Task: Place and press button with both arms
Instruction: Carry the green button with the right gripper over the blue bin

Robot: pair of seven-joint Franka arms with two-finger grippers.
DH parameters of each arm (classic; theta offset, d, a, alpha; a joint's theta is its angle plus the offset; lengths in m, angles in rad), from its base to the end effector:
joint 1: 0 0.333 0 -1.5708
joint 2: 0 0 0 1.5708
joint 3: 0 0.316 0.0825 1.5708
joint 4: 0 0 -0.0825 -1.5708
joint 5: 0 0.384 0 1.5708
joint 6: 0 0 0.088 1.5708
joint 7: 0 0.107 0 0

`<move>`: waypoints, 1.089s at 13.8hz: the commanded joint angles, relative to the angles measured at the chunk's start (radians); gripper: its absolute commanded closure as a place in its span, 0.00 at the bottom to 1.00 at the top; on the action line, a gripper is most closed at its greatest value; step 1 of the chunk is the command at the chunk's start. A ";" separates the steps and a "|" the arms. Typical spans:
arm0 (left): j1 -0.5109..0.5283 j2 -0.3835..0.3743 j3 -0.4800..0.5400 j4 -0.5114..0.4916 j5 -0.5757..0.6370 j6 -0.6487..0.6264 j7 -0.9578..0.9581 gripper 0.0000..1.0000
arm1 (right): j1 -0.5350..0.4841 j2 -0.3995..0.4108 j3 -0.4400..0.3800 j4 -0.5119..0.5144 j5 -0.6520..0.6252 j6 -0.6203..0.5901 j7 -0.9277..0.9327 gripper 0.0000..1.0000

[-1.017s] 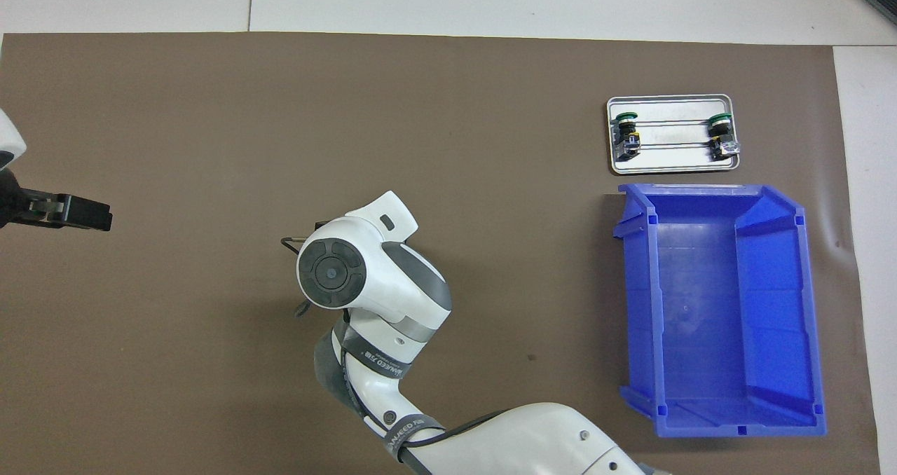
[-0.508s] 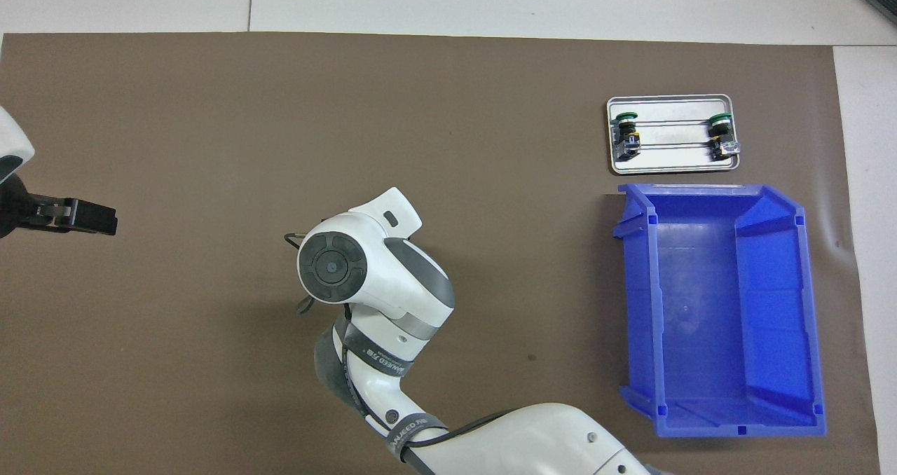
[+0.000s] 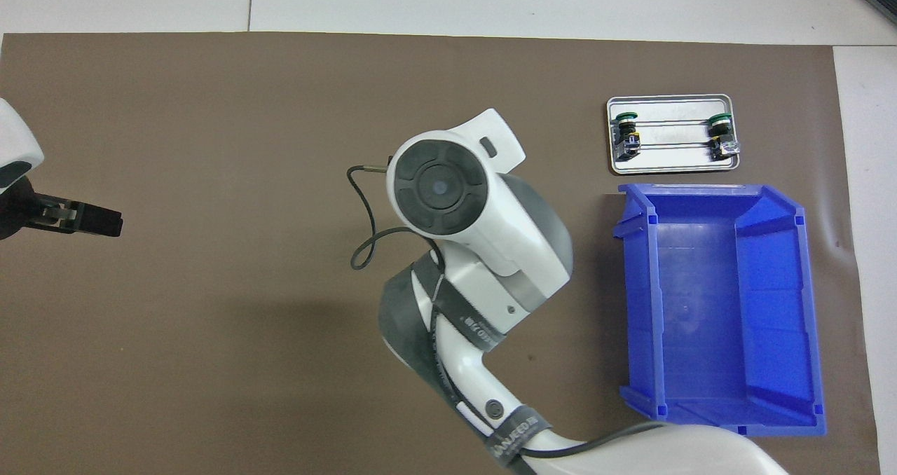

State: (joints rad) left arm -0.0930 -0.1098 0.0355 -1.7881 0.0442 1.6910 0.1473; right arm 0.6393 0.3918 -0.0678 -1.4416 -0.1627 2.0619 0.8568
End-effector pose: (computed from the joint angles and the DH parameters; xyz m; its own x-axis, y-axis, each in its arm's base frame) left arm 0.5268 -0.0252 0.5911 0.9780 -0.2086 0.0065 -0.2082 -0.9772 -0.0415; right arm 0.5886 0.3774 0.4907 0.9358 -0.2130 0.2811 -0.2084 -0.9769 -0.0466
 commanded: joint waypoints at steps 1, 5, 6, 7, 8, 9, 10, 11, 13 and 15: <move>-0.002 -0.031 0.000 -0.037 0.017 0.029 0.021 0.01 | -0.076 -0.089 0.010 -0.074 0.003 -0.029 -0.071 1.00; -0.004 -0.033 -0.005 -0.039 0.013 0.027 0.005 0.01 | -0.254 -0.240 0.010 -0.212 0.069 -0.068 -0.342 1.00; -0.004 -0.033 -0.005 -0.039 0.010 0.027 -0.026 0.01 | -0.309 -0.278 0.010 -0.262 0.096 -0.068 -0.439 1.00; -0.005 -0.033 -0.008 -0.039 0.008 0.027 -0.061 0.01 | -0.361 -0.306 0.010 -0.304 0.103 -0.066 -0.529 1.00; -0.017 -0.033 -0.011 -0.039 0.008 0.024 -0.078 0.01 | -0.407 -0.327 0.010 -0.342 0.106 -0.065 -0.606 1.00; -0.019 -0.033 -0.011 -0.040 0.008 0.024 -0.080 0.01 | -0.444 -0.344 0.010 -0.380 0.107 -0.062 -0.666 1.00; -0.019 -0.033 -0.011 -0.040 0.008 0.024 -0.081 0.01 | -0.478 -0.369 0.010 -0.437 0.111 -0.042 -0.700 1.00; -0.017 -0.033 -0.011 -0.040 0.006 0.024 -0.089 0.01 | -0.516 -0.393 0.010 -0.500 0.115 -0.002 -0.738 1.00; -0.017 -0.033 -0.011 -0.040 0.006 0.024 -0.106 0.01 | -0.578 -0.458 0.008 -0.671 0.140 0.125 -0.835 1.00; -0.010 -0.033 -0.011 -0.040 0.005 0.023 -0.107 0.01 | -0.621 -0.496 0.008 -0.819 0.150 0.249 -0.875 1.00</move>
State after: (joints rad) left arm -0.0999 -0.1101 0.0189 -1.7897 0.0441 1.6937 0.0591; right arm 0.0601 -0.0115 -0.0744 -2.0707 -0.0420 2.1922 0.0343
